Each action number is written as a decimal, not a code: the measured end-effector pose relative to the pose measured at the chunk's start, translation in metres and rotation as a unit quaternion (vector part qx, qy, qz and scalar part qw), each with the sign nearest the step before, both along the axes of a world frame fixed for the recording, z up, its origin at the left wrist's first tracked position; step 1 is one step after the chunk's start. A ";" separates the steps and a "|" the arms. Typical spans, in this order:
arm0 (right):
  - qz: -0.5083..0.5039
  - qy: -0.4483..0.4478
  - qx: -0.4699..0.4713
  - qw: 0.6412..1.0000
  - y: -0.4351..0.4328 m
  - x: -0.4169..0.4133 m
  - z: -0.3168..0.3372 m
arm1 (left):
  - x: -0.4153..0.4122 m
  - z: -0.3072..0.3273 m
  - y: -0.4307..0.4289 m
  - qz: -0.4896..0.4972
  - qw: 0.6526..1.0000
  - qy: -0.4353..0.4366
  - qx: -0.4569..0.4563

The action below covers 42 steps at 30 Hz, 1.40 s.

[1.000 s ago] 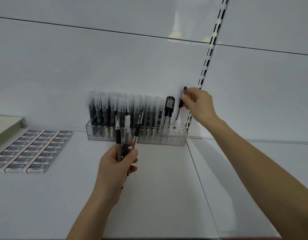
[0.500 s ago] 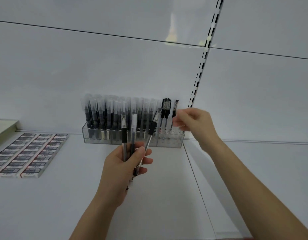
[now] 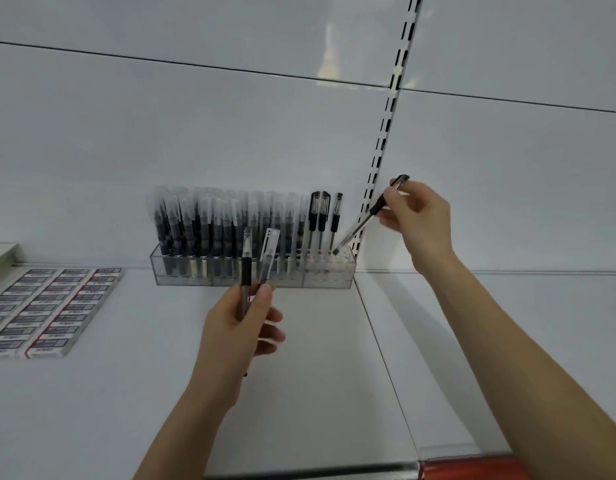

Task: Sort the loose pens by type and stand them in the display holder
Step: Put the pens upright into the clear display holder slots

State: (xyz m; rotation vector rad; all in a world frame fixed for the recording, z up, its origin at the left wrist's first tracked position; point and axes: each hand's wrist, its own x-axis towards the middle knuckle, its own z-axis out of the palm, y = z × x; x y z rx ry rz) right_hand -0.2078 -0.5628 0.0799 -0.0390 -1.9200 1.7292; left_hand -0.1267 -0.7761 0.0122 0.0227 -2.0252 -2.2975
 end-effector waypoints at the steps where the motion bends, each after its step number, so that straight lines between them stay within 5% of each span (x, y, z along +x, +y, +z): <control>1: -0.021 0.014 0.039 0.999 0.002 -0.006 0.001 | 0.001 0.000 -0.002 0.002 1.000 0.002 -0.006; 9: -0.036 0.022 0.207 0.977 -0.007 -0.041 -0.003 | 0.005 0.000 -0.011 -0.013 0.999 -0.013 0.033; 15: 0.019 -0.067 0.302 0.951 -0.013 -0.048 -0.022 | 0.002 0.000 -0.018 -0.031 0.996 -0.055 0.067; 22: -0.040 -0.059 0.222 0.972 -0.012 -0.030 -0.028 | 0.007 0.002 -0.014 -0.029 0.999 -0.005 0.024; 26: 0.091 -0.059 0.088 0.990 -0.031 0.015 -0.023 | 0.007 0.002 -0.006 -0.033 0.999 0.014 0.016; 29: 0.206 -0.121 0.072 0.968 -0.047 0.040 -0.019 | 0.007 0.003 0.001 -0.043 0.999 0.023 0.023; 33: 0.240 -0.133 0.041 0.961 -0.058 0.051 -0.019 | 0.008 0.003 0.009 -0.065 0.997 0.035 0.014; 38: 0.222 -0.102 0.007 0.970 -0.061 0.049 -0.015 | 0.008 0.002 0.004 -0.027 0.999 0.030 -0.015; 42: 0.086 -0.043 -0.053 0.994 -0.040 0.025 0.003 | 0.006 -0.003 -0.017 0.038 0.999 0.009 0.000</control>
